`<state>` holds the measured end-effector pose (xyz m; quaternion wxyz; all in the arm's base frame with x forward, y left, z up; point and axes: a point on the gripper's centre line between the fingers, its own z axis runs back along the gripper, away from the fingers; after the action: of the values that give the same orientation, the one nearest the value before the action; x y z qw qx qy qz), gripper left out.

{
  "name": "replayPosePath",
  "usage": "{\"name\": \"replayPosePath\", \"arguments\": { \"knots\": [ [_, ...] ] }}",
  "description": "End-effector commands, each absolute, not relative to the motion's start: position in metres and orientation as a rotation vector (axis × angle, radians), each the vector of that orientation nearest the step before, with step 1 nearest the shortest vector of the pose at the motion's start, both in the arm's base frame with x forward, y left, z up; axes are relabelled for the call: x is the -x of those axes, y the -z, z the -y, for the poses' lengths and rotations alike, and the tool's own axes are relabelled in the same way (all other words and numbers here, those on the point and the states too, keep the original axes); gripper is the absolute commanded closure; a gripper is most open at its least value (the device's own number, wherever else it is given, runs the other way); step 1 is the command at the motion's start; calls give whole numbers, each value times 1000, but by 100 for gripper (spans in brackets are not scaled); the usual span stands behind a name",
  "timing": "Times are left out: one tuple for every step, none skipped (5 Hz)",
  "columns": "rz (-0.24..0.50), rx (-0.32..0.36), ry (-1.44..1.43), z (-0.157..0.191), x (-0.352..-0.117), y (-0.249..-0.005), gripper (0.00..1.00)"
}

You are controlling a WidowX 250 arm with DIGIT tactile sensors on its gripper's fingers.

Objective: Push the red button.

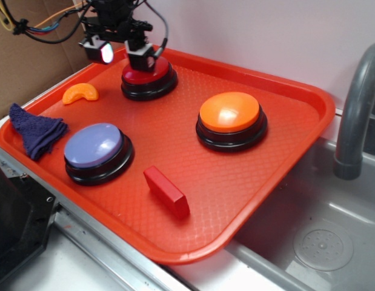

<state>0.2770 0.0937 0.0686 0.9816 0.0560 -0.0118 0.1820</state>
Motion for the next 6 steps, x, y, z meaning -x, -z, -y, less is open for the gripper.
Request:
{"name": "replayPosePath", "arguments": {
  "knots": [
    [170, -93, -372, -97, -292, -124, 0],
    [181, -91, -365, -95, -294, -130, 0],
    [192, -83, -360, -92, -295, -134, 0],
    [201, -80, -358, -91, -295, -140, 0],
    [209, -79, -360, -90, -294, -144, 0],
    [217, -79, -363, -90, -292, -149, 0]
  ]
}}
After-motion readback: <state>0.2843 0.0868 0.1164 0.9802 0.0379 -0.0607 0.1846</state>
